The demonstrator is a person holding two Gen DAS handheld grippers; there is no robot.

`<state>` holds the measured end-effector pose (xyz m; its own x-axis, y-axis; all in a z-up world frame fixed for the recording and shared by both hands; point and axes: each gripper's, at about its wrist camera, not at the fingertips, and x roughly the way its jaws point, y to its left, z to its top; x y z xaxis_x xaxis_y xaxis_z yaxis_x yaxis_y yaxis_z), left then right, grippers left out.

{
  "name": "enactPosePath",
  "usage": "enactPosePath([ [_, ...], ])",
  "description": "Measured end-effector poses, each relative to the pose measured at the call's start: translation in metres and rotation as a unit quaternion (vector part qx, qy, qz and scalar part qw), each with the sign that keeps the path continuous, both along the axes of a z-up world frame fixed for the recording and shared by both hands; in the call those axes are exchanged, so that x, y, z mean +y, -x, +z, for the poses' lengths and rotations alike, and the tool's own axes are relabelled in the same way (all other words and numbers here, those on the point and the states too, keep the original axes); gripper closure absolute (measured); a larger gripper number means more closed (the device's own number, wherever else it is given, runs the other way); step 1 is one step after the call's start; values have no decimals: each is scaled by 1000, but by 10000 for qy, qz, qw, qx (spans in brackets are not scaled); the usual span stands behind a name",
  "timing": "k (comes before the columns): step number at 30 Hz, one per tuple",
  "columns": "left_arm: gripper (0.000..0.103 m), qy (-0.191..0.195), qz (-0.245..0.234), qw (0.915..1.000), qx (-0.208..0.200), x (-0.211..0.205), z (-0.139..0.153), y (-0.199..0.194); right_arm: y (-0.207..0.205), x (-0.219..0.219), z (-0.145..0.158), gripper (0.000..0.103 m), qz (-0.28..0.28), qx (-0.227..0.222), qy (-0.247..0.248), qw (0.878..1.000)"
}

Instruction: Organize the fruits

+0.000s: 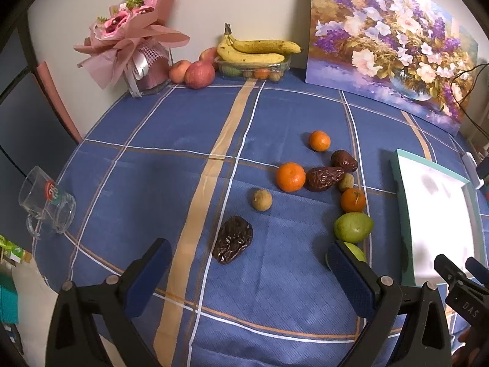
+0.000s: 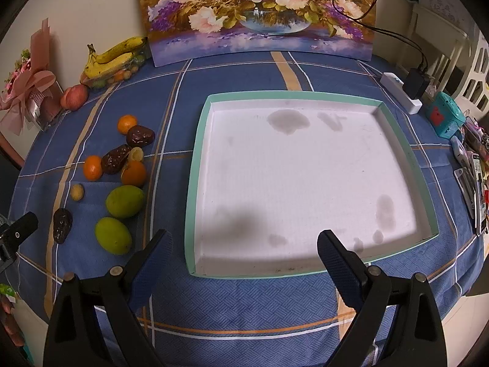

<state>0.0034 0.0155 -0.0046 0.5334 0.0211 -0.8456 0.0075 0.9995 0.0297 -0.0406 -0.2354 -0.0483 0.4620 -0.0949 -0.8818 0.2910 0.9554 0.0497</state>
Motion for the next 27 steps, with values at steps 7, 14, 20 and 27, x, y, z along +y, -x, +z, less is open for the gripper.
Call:
enactPosePath([
  [7,0,19,5,10000,-67,2,1,0,-1,0,0,7,28,44,2,10000],
  [14,0,99,-6,9999,-104,3,2,1,-2,0,0,7,31,50,2,10000],
  [20,0,193,-42,9997,-142,4,3,1,-1,1,-1,7,32,46,2,10000],
  [27,0,241,-95,9995,-168,3,5,2,-1,1,-1,7,31,46,2,10000],
])
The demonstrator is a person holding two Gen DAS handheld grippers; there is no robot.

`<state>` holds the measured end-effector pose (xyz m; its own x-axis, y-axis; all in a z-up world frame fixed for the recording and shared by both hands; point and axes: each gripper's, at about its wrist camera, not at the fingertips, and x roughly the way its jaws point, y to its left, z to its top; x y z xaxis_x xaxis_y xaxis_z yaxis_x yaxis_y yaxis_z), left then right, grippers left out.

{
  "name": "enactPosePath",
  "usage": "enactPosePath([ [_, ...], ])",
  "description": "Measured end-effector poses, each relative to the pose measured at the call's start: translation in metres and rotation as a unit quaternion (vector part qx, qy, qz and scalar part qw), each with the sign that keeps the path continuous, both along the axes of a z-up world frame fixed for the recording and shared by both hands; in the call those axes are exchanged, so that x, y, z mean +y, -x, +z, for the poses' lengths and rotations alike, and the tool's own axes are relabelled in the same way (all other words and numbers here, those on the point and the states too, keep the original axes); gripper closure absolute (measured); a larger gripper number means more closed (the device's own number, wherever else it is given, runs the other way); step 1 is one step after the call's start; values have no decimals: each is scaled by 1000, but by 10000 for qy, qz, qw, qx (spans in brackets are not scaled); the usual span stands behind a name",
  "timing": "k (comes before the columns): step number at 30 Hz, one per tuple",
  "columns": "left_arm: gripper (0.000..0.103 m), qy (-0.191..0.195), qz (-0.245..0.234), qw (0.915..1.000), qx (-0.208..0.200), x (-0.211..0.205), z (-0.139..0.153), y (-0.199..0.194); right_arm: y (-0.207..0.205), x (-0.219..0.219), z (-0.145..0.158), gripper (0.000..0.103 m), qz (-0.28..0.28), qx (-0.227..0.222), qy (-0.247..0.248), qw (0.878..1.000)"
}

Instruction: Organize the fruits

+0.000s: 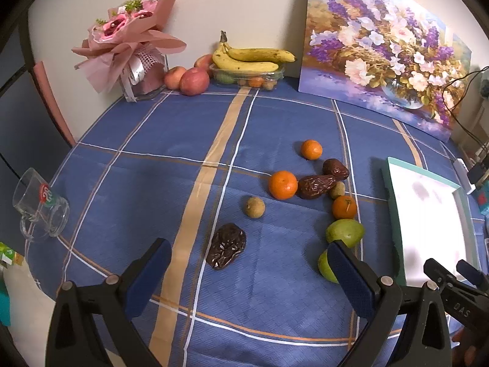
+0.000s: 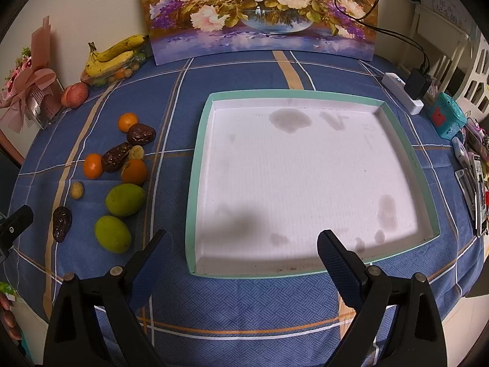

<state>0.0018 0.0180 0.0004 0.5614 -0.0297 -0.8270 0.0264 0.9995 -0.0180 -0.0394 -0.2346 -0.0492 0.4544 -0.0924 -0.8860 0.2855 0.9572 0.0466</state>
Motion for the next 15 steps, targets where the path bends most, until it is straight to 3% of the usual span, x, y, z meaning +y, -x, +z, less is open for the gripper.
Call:
enactPosePath([
  [15,0,255,66,9997,11,9,3,-2,-4,2,4,7,25,-129,-35,9999],
])
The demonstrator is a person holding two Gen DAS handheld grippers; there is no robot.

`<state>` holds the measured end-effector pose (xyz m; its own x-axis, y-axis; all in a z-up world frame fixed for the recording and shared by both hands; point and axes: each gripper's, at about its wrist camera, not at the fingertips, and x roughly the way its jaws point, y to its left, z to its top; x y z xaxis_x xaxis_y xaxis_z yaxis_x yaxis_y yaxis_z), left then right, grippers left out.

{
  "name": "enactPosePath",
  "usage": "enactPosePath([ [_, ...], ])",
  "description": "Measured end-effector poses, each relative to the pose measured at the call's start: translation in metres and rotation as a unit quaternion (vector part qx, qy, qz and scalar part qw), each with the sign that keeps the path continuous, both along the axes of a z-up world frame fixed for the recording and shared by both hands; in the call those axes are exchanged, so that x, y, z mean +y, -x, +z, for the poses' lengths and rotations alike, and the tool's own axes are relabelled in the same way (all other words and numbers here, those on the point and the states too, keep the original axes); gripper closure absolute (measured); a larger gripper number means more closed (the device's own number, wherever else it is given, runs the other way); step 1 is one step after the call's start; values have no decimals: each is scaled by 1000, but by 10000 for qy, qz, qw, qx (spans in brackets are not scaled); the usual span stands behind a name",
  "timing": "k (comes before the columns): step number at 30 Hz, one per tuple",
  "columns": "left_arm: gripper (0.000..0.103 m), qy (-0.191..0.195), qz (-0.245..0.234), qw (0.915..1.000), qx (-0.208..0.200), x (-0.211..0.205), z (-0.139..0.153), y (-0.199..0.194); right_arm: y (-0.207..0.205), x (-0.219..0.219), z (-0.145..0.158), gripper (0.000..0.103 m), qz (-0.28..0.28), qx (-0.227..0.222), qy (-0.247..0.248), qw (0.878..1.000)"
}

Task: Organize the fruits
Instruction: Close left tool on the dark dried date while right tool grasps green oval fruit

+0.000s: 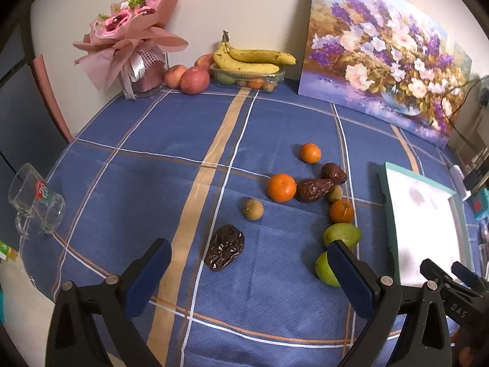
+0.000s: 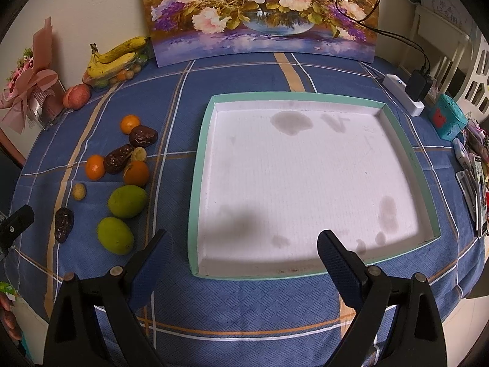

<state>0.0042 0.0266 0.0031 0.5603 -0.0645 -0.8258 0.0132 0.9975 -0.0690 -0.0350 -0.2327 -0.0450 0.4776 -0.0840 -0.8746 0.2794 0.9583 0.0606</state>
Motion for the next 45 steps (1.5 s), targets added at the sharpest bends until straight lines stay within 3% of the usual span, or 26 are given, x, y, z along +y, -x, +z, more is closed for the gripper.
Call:
enactPosePath([
  [5,0,268,123,9996,-5,12,3,-8,-14,4,6,7,97,-240,-201,9995],
  [14,0,441,666,9965,-234,45,-10,-14,-38,23,11,7,387,-536,-696,9954],
  [18,0,360,666,9967,-290,49,-15,-16,-44,40,10,8,619,-544,-730,9939],
  [23,0,419,603,9973,59,49,-27,-23,-50,56,2,14,882,-420,-790,9921],
  [32,2,531,576,9949,633,45,-54,-36,-57,75,-29,25,1182,241,-896,9886],
  [37,11,831,580,9901,971,44,-70,-43,-56,92,-37,28,1475,404,-826,9848],
  [42,16,901,567,9862,1270,40,-86,-49,-57,102,-48,28,1634,604,-718,9821],
  [45,24,906,616,9836,1431,40,-95,-50,-60,106,-55,28,1698,699,-779,9799],
])
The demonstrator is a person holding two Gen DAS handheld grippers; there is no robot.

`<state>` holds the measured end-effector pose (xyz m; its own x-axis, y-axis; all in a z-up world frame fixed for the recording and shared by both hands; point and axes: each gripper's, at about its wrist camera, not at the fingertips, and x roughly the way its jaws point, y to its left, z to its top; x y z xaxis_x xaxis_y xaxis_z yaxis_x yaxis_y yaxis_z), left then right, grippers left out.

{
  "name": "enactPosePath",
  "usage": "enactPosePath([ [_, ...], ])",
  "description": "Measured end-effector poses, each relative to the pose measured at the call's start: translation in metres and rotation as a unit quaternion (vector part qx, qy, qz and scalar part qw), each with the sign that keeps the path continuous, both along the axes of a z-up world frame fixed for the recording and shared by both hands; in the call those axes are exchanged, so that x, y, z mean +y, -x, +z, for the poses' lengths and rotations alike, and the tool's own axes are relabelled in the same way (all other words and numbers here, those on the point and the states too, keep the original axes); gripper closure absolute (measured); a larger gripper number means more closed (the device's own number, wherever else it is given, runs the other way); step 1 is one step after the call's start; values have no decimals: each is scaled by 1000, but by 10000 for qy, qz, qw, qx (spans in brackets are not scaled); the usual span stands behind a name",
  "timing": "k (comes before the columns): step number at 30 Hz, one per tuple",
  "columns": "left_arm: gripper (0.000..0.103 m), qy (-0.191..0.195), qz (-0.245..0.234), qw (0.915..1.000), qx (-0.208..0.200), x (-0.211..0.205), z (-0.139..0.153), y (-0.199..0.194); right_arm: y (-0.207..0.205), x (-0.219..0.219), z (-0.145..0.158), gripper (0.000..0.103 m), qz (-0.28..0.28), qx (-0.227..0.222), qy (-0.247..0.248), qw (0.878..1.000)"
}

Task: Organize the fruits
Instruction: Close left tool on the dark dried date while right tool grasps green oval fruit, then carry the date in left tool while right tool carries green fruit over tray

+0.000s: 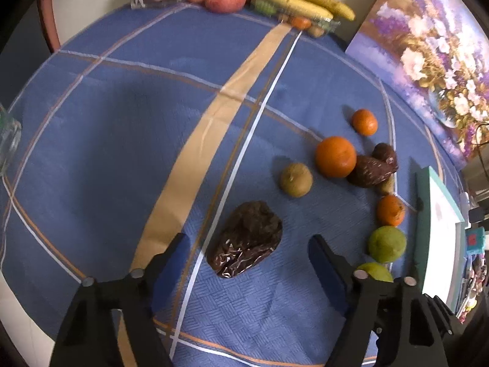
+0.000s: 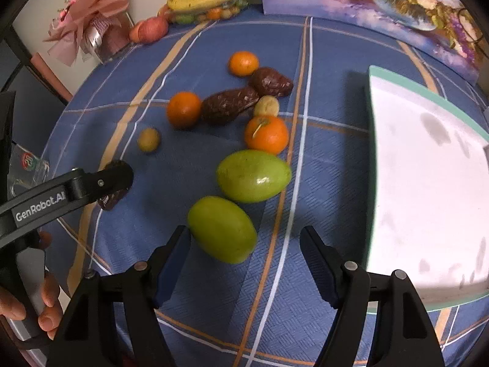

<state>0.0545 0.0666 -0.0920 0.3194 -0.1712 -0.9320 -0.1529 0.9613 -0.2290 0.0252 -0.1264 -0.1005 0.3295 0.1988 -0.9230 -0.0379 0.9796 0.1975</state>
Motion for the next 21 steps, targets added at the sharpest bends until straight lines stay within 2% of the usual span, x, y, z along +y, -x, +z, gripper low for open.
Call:
enactPosePath([
  [3,26,1,37,10000,36,0,-2,0,0,7,-4,29,119,47,109,9999],
  [6,30,-59,22,10000,26,-2,-3,0,-2,13,-10,35,186,80,224,9995],
  [8,36,-158,9,9999,20,-4,-3,0,-2,12,-10,37,191,60,254,9995],
  [13,50,-164,91,9998,-11,-2,-2,-1,-1,14,-7,52,239,3,138,9996],
  [15,53,-143,106,9998,-22,-1,-2,0,-1,17,-6,57,297,-9,109,9995],
  [21,57,-124,63,9999,-42,0,-1,3,-2,15,-7,57,262,6,34,9997],
])
